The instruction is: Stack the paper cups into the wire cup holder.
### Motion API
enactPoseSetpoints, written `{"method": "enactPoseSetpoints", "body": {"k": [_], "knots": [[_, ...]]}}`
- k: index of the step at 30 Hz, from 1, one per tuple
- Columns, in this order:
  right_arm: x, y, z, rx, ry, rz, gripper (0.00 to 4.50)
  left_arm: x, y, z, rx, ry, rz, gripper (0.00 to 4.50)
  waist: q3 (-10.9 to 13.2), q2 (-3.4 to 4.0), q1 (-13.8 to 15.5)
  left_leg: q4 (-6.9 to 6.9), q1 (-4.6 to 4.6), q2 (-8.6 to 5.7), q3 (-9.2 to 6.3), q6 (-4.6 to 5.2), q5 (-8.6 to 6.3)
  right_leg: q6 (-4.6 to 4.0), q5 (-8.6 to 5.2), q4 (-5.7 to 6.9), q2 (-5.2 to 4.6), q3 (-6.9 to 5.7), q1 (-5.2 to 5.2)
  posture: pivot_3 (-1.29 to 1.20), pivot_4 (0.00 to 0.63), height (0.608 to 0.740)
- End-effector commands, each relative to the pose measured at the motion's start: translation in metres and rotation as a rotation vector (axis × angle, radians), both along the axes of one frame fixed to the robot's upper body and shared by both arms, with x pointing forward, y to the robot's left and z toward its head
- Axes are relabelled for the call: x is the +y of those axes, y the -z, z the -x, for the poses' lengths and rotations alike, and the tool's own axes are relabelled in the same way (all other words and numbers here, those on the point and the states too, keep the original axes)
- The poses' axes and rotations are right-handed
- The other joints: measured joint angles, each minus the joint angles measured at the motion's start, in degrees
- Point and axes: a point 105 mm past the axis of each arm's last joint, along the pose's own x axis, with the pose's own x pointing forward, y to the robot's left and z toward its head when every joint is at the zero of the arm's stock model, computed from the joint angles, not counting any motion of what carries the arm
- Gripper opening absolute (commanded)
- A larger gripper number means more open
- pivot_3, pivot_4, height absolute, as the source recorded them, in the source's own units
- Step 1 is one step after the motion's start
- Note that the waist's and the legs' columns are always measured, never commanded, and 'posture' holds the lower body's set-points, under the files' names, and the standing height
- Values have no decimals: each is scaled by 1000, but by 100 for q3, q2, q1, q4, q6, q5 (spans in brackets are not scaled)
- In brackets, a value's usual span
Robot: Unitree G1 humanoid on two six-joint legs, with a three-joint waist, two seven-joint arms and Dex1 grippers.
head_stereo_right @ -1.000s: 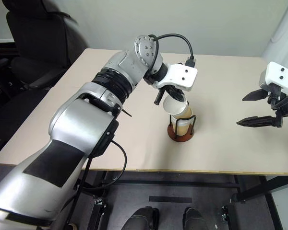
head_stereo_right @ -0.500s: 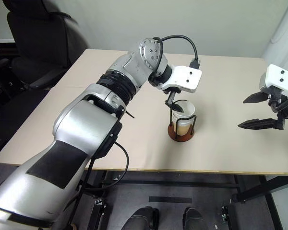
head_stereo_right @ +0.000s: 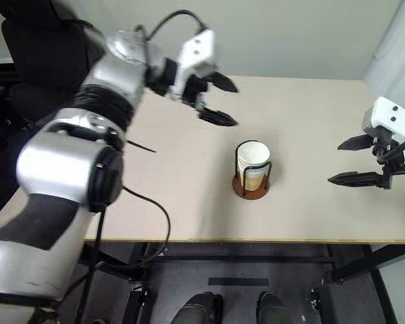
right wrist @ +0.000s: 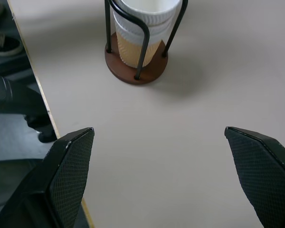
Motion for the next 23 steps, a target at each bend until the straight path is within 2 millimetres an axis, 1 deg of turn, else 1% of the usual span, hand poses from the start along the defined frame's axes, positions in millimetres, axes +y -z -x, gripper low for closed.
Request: {"method": "enactPoseSetpoints", "body": {"k": [1, 4, 7, 10, 11, 12, 13, 15, 17, 18, 19, 23], "knots": [[-5, -10, -8, -84, 36, -41, 4500, 25, -17, 7, 62, 4, 175, 4458, 0, 0, 0, 3, -1, 0, 0, 1, 1, -6, -2, 1, -1, 0, 0, 0, 150, 740], [-6, -12, -22, -137, 81, -95, 4500, 50, -18, 3, 72, -70, 289, 4458, 0, 1, 24, 24, -7, -2, -6, 4, 2, -15, -4, 3, -1, -6, 2, 0, 150, 740], [-3, -11, -28, -155, 95, -126, 4500, 68, -18, 1, 68, -127, 354, 4458, 2, 6, 48, 30, -8, -9, -6, 12, 6, -19, 0, 1, -1, -13, 6, 0, 150, 740], [-1, -9, -41, -185, 121, -158, 4500, 106, -11, -4, 74, -277, 452, 4458, 0, 7, 12, 28, -1, -8, 1, 13, 7, -21, 5, 1, -2, -13, 12, 0, 150, 740], [0, -8, -43, -190, 120, -153, 4500, 114, -9, -4, 77, -310, 465, 4458, 1, 8, -24, 23, 8, -4, 0, 12, 9, -22, 6, -1, -4, -2, 18, 0, 150, 740], [2, -8, -44, -193, 117, -149, 4500, 119, -9, -3, 77, -329, 471, 4458, 1, 8, -27, 19, 14, -6, 9, 11, 10, -23, 6, 6, 12, -21, 16, 0, 150, 740], [3, -8, -46, -201, 114, -140, 4500, 126, -6, -2, 67, -349, 460, 4458, 2, 9, -35, 21, 11, -2, 4, 8, 11, -26, 10, 2, 1, -9, 15, 0, 150, 740], [5, -8, -46, -204, 97, -136, 4500, 142, -1, 0, 28, -399, 438, 4458, 4, 11, -43, 12, 12, -4, 4, -4, 21, -32, 11, 7, 18, -24, 9, 0, 150, 740], [8, -7, -46, -206, 84, -141, 4500, 156, 1, -1, -16, -465, 437, 4458, 1, 8, -45, 3, 10, -1, -6, -10, 34, -38, 15, 4, 6, -11, 8, 0, 150, 740], [10, -6, -45, -207, 74, -141, 4500, 161, 2, -2, -18, -496, 433, 4458, 1, 6, -37, -3, 12, -3, -5, -12, 35, -43, 15, 7, 15, -22, 7, 0, 150, 740], [12, -6, -43, -206, 63, -143, 4500, 167, 2, -2, -20, -527, 450, 4458, 1, 7, -33, -4, 12, 0, -16, -15, 40, -46, 17, 5, 4, -13, 8, 0, 150, 740], [13, -9, -38, -218, 59, -148, 4500, 180, 6, -4, 5, -599, 483, 4458, 0, 5, -25, -23, 12, -4, -21, -21, 56, -59, 23, 2, 5, -17, 8, 0, 150, 740]]}}
